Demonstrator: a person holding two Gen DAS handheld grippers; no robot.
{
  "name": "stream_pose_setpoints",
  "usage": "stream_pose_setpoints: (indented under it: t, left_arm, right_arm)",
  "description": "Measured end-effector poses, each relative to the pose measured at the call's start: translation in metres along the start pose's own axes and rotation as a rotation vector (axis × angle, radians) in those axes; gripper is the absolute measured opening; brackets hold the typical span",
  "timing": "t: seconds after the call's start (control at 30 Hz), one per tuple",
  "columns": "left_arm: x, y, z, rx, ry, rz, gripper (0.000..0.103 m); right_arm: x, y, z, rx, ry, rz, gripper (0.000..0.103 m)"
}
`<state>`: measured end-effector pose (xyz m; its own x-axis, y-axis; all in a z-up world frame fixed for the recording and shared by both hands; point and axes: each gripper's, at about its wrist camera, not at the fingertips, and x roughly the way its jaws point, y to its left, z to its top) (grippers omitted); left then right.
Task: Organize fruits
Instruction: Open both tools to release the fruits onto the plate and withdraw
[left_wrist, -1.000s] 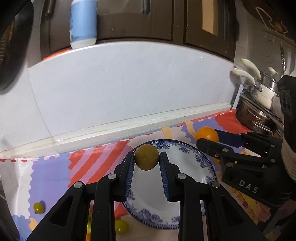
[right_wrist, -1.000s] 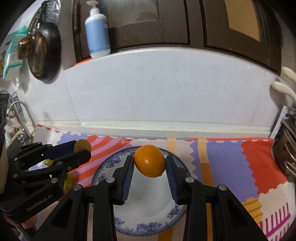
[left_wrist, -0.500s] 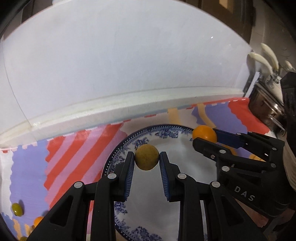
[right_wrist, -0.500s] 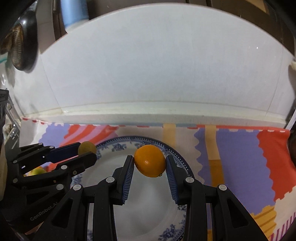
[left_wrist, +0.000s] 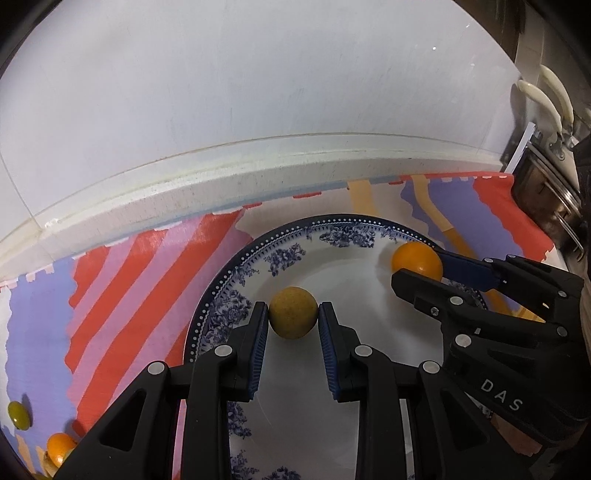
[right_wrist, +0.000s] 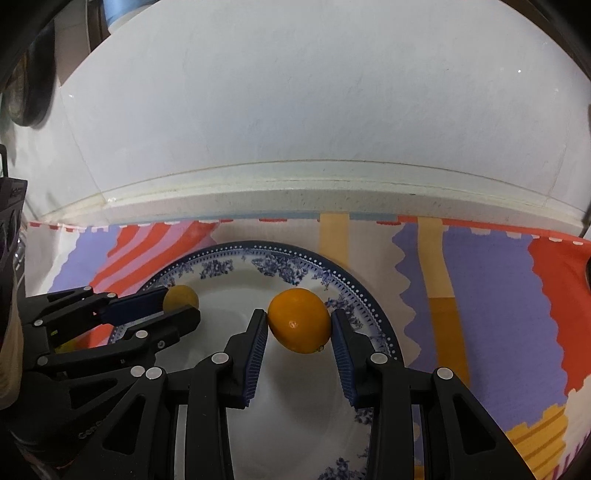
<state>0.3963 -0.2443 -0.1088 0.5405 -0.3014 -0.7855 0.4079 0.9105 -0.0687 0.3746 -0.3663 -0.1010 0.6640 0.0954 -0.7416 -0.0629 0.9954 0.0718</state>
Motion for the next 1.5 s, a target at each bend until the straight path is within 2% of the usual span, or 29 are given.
stream_pose_setpoints:
  t: [0.17, 0.3, 0.47, 0.77, 1.13, 1.23, 1.47, 1.5]
  left_arm:
    - [0.001, 0.001, 0.0, -0.013, 0.003, 0.002, 0.029]
    - [-0.005, 0.001, 0.001, -0.01, -0.01, 0.011, 0.035]
    - [-0.026, -0.001, 0.002, -0.002, -0.059, 0.024, 0.042]
    - [-0.083, -0.002, -0.005, -0.003, -0.162, 0.047, 0.051]
    - [-0.156, 0.006, -0.031, -0.041, -0.27, 0.063, 0.058]
    - [-0.175, 0.008, -0.039, -0.047, -0.292, 0.074, 0.061]
    - [-0.218, 0.02, -0.063, -0.083, -0.347, 0.108, 0.065]
    - [-0.224, 0.023, -0.067, -0.09, -0.352, 0.112, 0.065]
  right_arm:
    - [0.001, 0.0, 0.0, -0.002, 0.006, 0.006, 0.036]
    - [0.0, 0.0, 0.001, 0.001, 0.005, 0.009, 0.036]
    - [-0.01, -0.003, 0.0, 0.036, -0.013, 0.014, 0.042]
    - [-0.053, 0.005, -0.003, 0.044, -0.082, -0.004, 0.042]
    - [-0.118, 0.042, -0.015, -0.007, -0.196, 0.012, 0.043]
    - [-0.134, 0.052, -0.02, -0.021, -0.22, 0.02, 0.048]
    - [-0.164, 0.081, -0.033, -0.056, -0.262, 0.041, 0.049]
    - [-0.168, 0.086, -0.036, -0.062, -0.267, 0.042, 0.051]
